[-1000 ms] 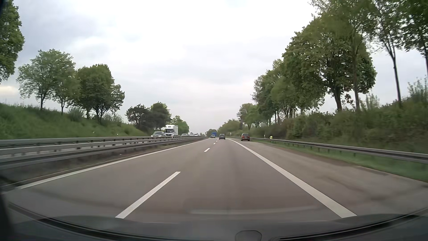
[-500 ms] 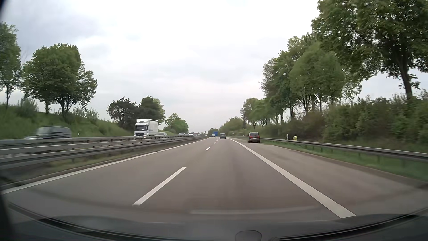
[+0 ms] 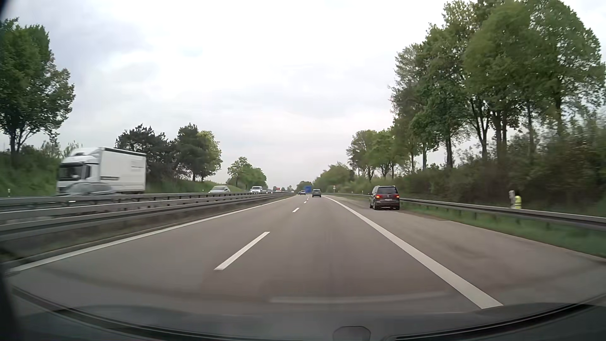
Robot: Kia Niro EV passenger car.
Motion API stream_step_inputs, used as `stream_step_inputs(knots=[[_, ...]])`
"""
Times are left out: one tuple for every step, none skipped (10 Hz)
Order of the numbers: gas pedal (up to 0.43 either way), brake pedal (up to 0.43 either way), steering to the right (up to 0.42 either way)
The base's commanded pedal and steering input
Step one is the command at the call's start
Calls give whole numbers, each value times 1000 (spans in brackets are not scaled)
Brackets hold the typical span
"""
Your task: Follow the waypoints while adhering to traffic rules and regulations
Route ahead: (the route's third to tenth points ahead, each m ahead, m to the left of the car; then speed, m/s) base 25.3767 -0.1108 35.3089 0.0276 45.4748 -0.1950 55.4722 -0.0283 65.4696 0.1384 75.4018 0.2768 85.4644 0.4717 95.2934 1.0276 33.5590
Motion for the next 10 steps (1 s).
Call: stream_step_inputs(knots=[[350, 0, -5], [339, 0, -4], [339, 0, -3], [339, 0, -3], [339, 0, -3], [331, 0, -2], [331, 0, -3], [311, 0, -3], [311, 0, -4], [299, 0, -4]])
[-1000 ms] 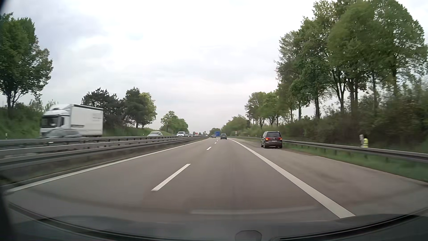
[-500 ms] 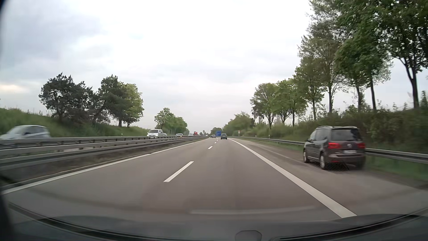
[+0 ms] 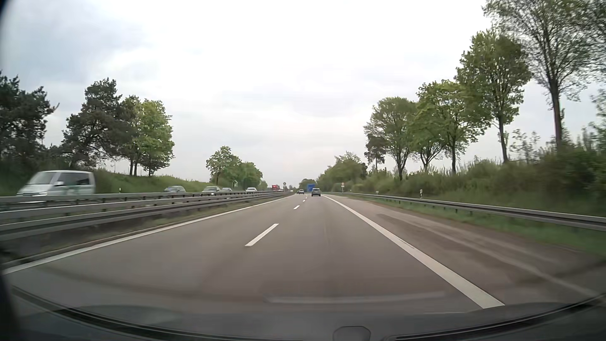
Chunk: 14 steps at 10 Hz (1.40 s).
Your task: Follow the waypoints while adhering to traffic rules and regulations
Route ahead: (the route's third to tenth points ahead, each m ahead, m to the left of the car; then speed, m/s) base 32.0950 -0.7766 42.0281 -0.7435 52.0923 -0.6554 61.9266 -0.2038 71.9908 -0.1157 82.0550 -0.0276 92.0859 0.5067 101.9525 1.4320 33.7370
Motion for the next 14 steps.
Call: stream_step_inputs(knots=[[287, 0, -4], [260, 0, -4], [260, 0, -4], [240, 0, -4], [240, 0, -4], [240, 0, -4], [240, 0, -4], [240, 0, -5], [240, 0, -4], [240, 0, -5], [240, 0, -5], [240, 0, -4], [240, 0, -5], [240, 0, -5]])
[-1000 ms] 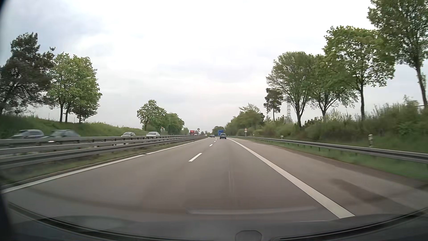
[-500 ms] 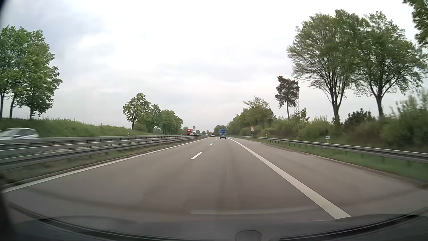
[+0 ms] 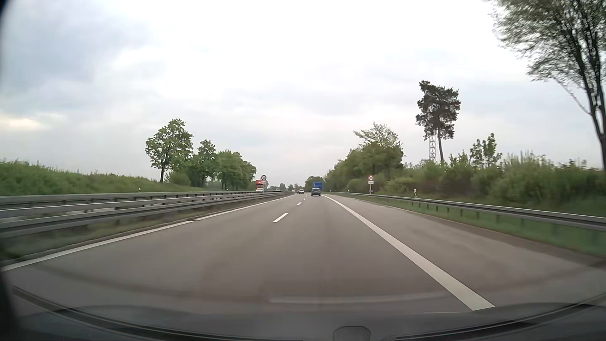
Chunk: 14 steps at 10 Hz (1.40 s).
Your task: Follow the waypoints while adhering to traffic rules and regulations
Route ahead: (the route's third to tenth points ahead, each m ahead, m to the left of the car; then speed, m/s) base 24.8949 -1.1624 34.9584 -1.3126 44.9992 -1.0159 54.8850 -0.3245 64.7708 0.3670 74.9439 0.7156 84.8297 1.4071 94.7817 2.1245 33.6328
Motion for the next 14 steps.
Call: stream_step_inputs(knots=[[240, 0, -5], [240, 0, -5], [240, 0, -5], [240, 0, -5], [240, 0, -4], [240, 0, -4], [240, 0, -4], [240, 0, -4], [240, 0, -4], [240, 0, -5], [240, 0, -4], [240, 0, -4], [240, 0, -4], [240, 0, -4]])
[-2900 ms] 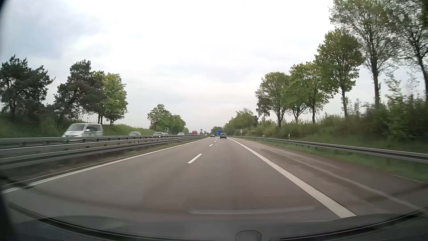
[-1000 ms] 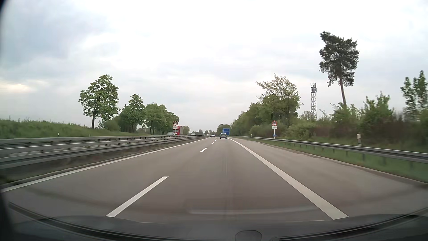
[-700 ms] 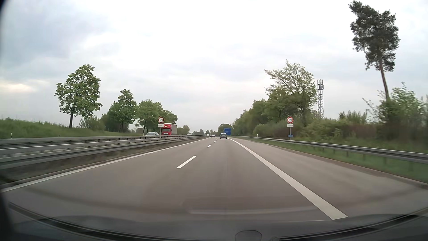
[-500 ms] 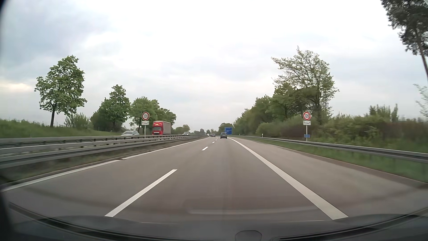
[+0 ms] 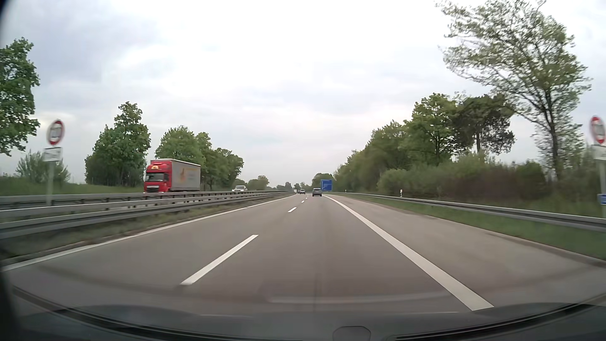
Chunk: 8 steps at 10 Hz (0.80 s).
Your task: Follow the waypoints while adhering to traffic rules and regulations
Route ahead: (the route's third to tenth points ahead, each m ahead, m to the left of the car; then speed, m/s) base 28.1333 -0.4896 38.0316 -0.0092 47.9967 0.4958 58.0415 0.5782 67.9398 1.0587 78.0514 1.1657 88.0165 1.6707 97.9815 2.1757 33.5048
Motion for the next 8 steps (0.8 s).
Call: stream_step_inputs(knots=[[240, 0, -4], [240, 0, -4], [240, 0, -4], [240, 0, -4], [240, 0, -4], [240, 0, -4], [240, 0, -4], [240, 0, -4]])
